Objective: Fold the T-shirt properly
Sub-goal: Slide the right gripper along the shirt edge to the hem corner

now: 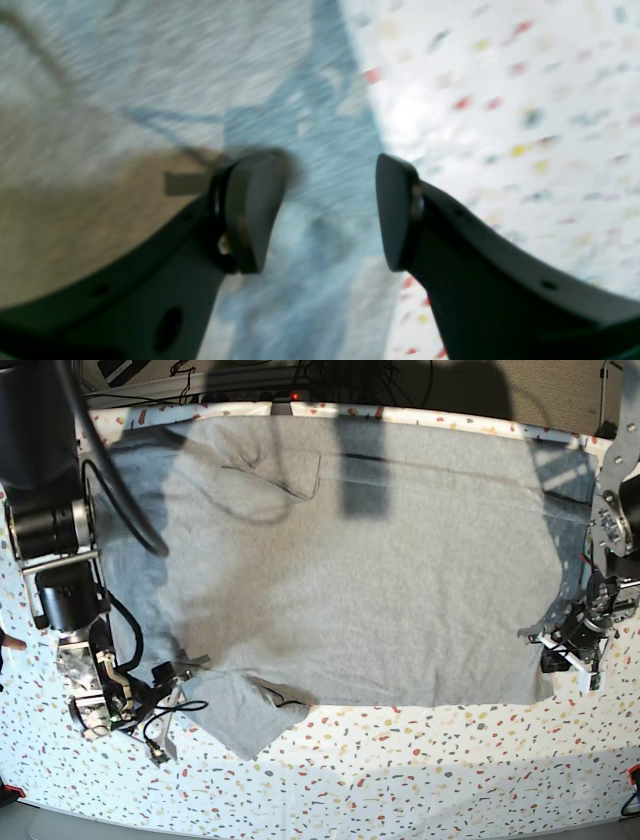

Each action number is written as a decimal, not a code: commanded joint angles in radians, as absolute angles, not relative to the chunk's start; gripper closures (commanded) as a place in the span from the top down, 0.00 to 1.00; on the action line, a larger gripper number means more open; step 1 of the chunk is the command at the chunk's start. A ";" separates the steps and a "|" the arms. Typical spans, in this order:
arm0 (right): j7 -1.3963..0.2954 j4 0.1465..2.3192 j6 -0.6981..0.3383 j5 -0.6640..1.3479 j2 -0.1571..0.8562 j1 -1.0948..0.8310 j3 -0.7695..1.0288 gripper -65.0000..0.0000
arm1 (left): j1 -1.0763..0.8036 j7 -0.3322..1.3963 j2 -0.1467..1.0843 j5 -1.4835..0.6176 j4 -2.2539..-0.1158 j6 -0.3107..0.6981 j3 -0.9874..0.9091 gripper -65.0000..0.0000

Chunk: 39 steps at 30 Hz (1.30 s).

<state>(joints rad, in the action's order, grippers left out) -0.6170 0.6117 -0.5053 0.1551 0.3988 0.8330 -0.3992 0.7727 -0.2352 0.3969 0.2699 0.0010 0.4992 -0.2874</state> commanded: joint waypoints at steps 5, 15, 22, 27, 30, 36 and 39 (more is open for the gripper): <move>-0.583 0.570 -0.490 0.145 0.418 0.881 -0.392 0.51 | 0.801 -0.208 0.406 0.268 0.000 0.501 -0.287 0.18; -0.504 0.483 -0.492 0.107 0.441 0.881 -0.392 0.51 | 0.801 -0.224 0.361 0.269 0.000 0.501 -0.287 0.00; -0.466 0.482 -0.493 0.104 0.466 0.881 -0.392 0.51 | 0.801 -0.248 0.372 0.269 0.000 0.500 -0.287 0.00; -0.471 0.467 -0.493 0.108 0.489 0.880 -0.392 0.51 | 0.801 -0.248 0.380 0.269 0.000 0.501 -0.287 0.00; -0.471 0.425 -0.498 0.110 0.505 0.881 -0.392 0.51 | 0.801 -0.248 0.385 0.269 0.000 0.500 -0.287 0.00; -0.469 0.318 -0.578 0.272 0.507 0.881 -0.392 0.50 | 0.801 -0.263 0.385 0.269 0.000 0.500 -0.287 0.00; -0.471 0.300 -0.588 0.278 0.507 0.881 -0.392 0.41 | 0.801 -0.263 0.385 0.268 0.000 0.500 -0.287 0.00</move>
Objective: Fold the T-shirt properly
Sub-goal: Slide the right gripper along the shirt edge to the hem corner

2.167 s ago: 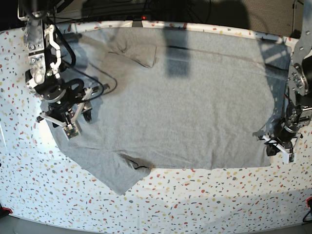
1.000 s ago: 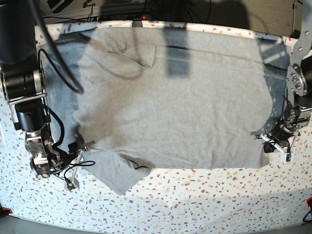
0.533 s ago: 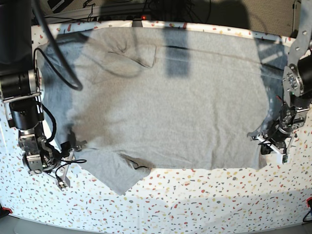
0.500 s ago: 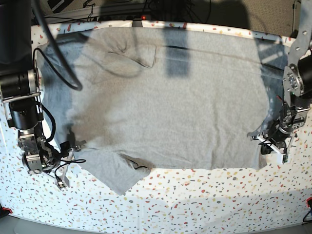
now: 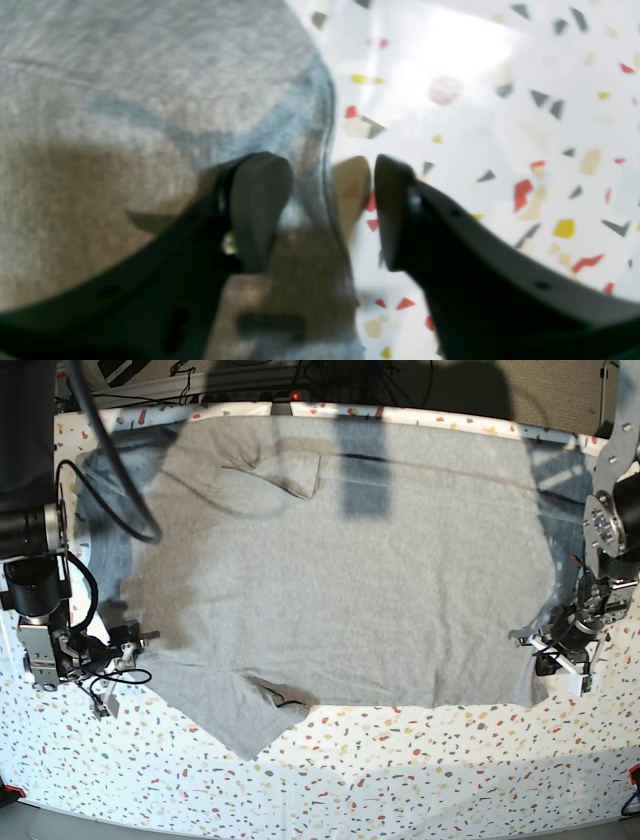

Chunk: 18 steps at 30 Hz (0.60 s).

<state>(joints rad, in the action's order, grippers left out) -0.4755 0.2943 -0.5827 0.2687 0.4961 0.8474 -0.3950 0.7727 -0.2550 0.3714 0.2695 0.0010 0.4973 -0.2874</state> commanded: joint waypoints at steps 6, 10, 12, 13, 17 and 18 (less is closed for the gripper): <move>-0.456 0.300 -0.582 0.254 0.507 0.881 -0.392 0.02 | 0.801 -0.263 0.385 0.268 0.000 0.500 -0.287 0.00; -0.381 0.301 -0.535 0.205 0.508 0.881 -0.392 0.00 | 0.801 -0.265 0.385 0.268 0.000 0.500 -0.287 0.00; -0.344 0.301 -0.535 0.205 0.509 0.881 -0.392 0.00 | 0.801 -0.287 0.385 0.268 0.000 0.501 -0.287 0.00; -0.334 0.301 -0.535 0.205 0.510 0.881 -0.392 0.00 | 0.801 -0.293 0.385 0.266 0.000 0.501 -0.287 0.00; -0.332 0.308 -0.554 0.190 0.510 0.884 -0.392 0.00 | 0.817 -0.282 0.391 0.240 0.000 0.501 -0.287 0.00; -0.333 0.310 -0.556 0.177 0.510 0.887 -0.392 0.00 | 0.825 -0.276 0.394 0.234 0.000 0.501 -0.287 0.00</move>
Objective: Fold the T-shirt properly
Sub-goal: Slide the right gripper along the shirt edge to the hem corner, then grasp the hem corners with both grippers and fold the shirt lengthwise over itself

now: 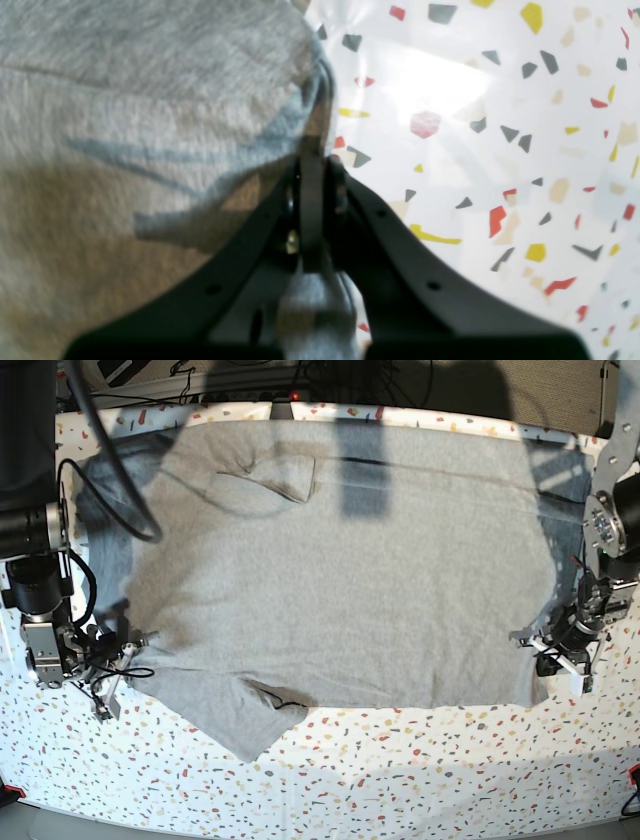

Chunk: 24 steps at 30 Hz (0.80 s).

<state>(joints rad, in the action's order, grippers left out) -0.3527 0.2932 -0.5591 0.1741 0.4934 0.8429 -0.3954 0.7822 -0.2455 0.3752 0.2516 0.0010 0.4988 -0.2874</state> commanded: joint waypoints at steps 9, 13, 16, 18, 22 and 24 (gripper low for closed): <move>-0.367 0.369 -0.674 0.170 0.518 0.897 -0.392 0.00 | 0.901 -0.174 0.424 0.234 0.000 0.514 -0.287 0.00; -0.437 0.439 -0.678 0.233 0.527 0.889 -0.392 0.00 | 0.900 -0.161 0.431 0.234 0.000 0.562 -0.287 0.00; -0.506 0.525 -0.698 0.311 0.545 0.866 -0.392 0.00 | 0.893 -0.120 0.437 0.205 0.000 0.578 -0.287 0.00; -0.569 0.607 -0.698 0.354 0.562 0.833 -0.392 0.00 | 0.892 -0.094 0.448 0.168 0.000 0.612 -0.287 0.00; -0.633 0.799 -0.698 0.466 0.620 0.721 -0.392 0.00 | 0.892 -0.069 0.485 0.092 0.000 0.698 -0.287 0.00; -0.640 0.899 -0.671 0.556 0.669 0.653 -0.392 0.00 | 0.889 -0.059 0.503 0.068 0.000 0.698 -0.287 0.00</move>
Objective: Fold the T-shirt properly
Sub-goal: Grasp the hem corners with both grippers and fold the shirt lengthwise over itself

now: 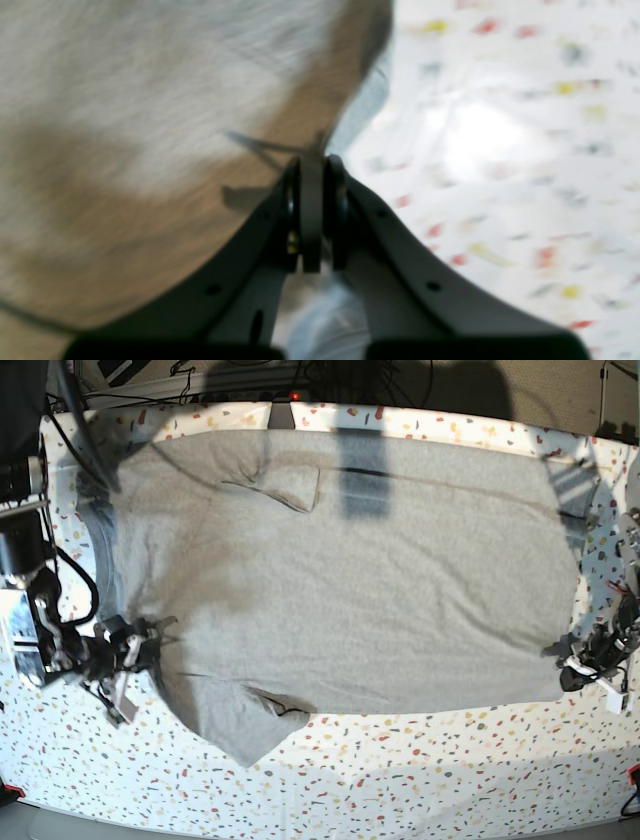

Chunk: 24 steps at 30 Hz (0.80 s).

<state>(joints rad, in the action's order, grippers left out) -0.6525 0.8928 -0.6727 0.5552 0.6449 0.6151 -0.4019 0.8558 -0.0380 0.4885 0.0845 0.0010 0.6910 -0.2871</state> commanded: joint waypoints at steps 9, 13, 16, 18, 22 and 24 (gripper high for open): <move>-0.733 1.260 -0.635 0.519 0.730 0.377 -0.157 0.00 | 0.839 -0.067 0.516 0.047 0.000 0.698 -0.287 0.00; -0.735 1.380 -0.636 0.561 0.712 0.252 0.013 0.00 | 0.804 -0.067 0.523 -0.007 0.000 0.698 -0.287 0.00; -0.747 1.462 -0.636 0.561 0.689 0.175 0.104 0.00 | 0.795 -0.067 0.538 -0.020 0.000 0.698 -0.287 0.00; -0.751 1.512 -0.636 0.561 0.675 0.123 0.150 0.00 | 0.795 -0.058 0.548 -0.020 0.000 0.698 -0.287 0.00; -0.753 1.610 -0.636 0.561 0.649 0.034 0.229 0.00 | 0.795 0.005 0.549 -0.021 -0.034 0.698 -0.287 0.00; -0.762 1.651 -0.636 0.560 0.631 0.003 0.263 0.00 | 0.795 0.026 0.549 -0.028 -0.052 0.698 -0.287 0.00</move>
